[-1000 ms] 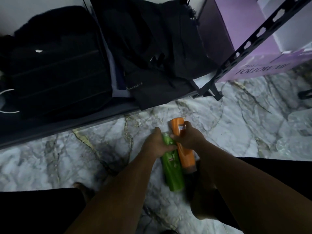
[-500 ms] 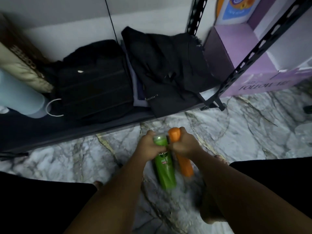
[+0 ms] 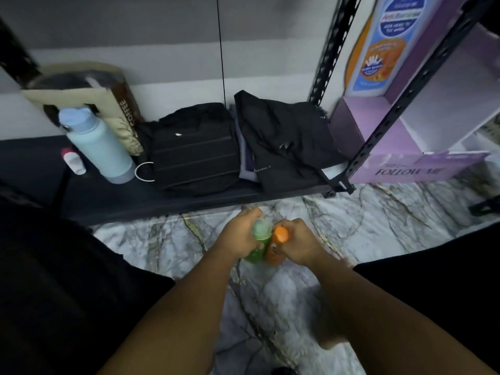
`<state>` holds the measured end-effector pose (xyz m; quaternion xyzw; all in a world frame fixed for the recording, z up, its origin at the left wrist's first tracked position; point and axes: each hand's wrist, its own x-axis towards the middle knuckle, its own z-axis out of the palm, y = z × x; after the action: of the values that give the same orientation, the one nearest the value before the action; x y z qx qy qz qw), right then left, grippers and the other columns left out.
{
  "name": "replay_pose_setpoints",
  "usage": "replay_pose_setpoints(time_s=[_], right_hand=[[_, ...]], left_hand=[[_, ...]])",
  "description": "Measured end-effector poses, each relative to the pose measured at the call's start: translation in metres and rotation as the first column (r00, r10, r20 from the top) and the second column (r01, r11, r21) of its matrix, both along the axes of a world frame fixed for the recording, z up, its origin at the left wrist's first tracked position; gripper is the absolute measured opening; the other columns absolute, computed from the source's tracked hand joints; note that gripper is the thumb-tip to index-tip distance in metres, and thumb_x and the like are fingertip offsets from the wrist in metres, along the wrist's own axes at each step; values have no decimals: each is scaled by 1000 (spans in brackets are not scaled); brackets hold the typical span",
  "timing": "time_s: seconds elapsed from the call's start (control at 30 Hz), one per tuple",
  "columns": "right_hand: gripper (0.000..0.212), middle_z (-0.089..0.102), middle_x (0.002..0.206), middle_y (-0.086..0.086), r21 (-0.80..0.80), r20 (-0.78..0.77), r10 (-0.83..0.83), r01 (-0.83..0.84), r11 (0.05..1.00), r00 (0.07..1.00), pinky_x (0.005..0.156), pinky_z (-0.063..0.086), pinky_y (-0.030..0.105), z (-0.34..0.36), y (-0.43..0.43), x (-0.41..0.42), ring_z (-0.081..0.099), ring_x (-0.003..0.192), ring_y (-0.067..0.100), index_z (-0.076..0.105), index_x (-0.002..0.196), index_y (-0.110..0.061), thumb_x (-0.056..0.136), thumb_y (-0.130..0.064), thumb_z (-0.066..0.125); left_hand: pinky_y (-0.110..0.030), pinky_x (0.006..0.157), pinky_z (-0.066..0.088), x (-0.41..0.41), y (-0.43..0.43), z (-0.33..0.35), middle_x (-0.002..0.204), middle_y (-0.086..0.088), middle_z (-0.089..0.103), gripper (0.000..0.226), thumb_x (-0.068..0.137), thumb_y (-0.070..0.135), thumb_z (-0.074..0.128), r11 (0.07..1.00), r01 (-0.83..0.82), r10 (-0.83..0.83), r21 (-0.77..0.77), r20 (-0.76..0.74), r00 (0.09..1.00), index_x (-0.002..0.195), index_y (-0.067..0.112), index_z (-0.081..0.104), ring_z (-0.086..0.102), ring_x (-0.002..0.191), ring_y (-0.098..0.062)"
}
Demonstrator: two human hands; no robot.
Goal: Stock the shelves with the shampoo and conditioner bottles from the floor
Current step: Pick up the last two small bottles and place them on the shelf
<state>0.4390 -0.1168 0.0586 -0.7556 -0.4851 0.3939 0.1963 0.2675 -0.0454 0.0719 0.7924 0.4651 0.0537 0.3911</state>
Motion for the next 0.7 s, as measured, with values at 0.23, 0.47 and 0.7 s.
replay_pose_setpoints(time_s=[0.23,0.47,0.7], right_hand=[[41,55,110,6,27,169,172,-179,984,971,86,47,31,20,-21,-18,60,98,28,67,113,-14,72,-13,71],[37,59,107,9,-27,270,110,-106,994,956,74,45,31,27,-26,-29,61,96,30,57,115,-15,81,-23,68],[39,64,95,1,97,152,-102,88,991,983,69,41,29,38,-33,-30,60,86,26,54,115,-26,80,-13,66]], left_hand=[[-29,80,41,-8,-22,4,120,1,54,54,80,15,79,995,54,-44,78,-130,991,127,21,52,58,107,-23],[-36,92,50,-7,-31,6,130,-6,59,54,86,14,72,995,41,-25,88,-171,985,135,20,52,60,114,-28],[-34,79,51,-13,-38,15,105,5,65,45,78,23,78,972,-233,234,-20,65,970,115,29,54,62,93,-19]])
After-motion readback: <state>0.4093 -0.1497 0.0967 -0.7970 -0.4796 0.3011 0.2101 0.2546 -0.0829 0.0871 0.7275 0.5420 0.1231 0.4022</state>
